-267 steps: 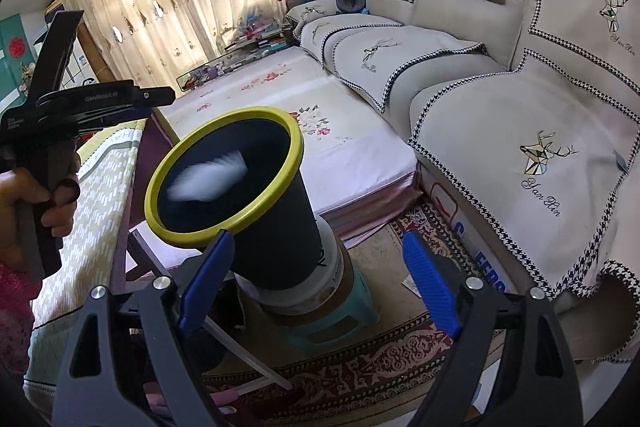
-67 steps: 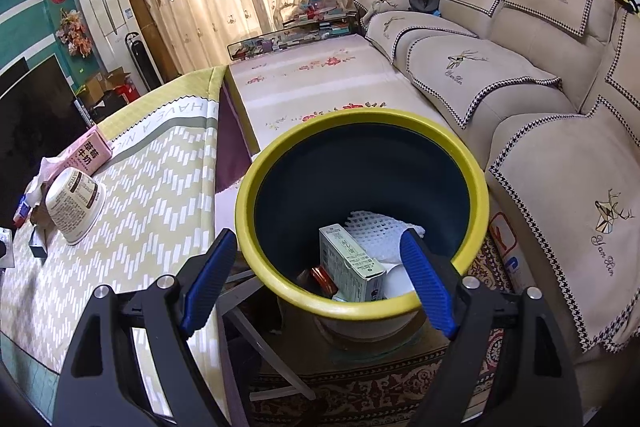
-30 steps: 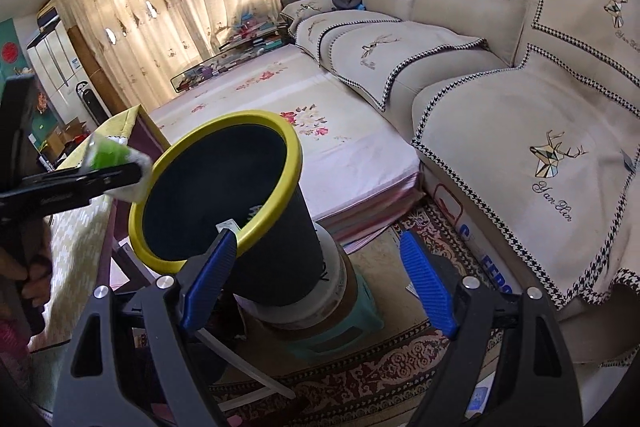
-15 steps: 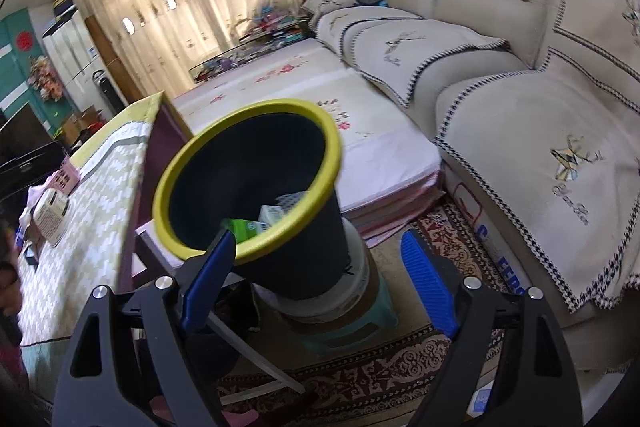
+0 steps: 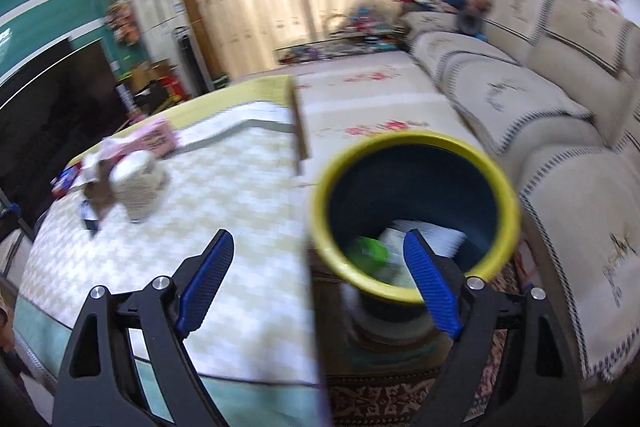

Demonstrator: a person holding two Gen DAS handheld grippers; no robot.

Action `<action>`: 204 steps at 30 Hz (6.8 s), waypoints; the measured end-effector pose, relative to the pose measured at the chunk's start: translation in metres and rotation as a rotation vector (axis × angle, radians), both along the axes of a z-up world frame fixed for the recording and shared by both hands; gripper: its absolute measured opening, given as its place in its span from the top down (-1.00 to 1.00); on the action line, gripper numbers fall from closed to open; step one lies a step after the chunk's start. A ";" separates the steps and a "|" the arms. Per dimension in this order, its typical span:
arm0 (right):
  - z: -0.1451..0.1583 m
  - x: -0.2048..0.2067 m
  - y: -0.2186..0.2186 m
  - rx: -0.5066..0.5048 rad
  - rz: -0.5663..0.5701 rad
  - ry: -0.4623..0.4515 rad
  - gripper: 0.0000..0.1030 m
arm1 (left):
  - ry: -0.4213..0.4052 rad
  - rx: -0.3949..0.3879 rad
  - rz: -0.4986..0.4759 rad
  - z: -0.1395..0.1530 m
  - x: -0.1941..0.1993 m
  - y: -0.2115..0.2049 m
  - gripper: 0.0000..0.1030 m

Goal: Collect trash
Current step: 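Grasp the upturned white bowl with the right tool, then carry the white bowl over the bin with the right tool and release it, then grasp the white toothpaste tube with the left tool, then carry the toothpaste tube over the bin with the left tool and release it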

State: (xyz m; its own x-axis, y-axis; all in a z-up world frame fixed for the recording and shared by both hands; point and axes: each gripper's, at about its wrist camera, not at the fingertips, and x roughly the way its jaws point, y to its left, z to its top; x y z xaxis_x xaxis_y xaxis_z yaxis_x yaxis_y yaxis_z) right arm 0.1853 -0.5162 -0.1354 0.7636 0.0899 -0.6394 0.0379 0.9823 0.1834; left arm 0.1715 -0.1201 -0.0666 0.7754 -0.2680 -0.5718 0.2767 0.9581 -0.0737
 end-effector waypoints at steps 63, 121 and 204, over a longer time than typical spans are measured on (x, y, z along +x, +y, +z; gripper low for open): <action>0.016 0.071 0.036 -0.037 0.047 0.040 -0.48 | 0.096 -0.073 0.071 -0.047 0.005 0.043 -0.90; -0.069 0.065 -0.097 0.024 -0.229 0.175 -0.59 | 0.292 -0.023 0.373 -0.086 0.114 0.063 -0.90; -0.055 -0.093 -0.179 0.108 -0.468 0.052 -0.72 | 0.304 0.082 -0.516 -0.066 0.120 -0.373 0.45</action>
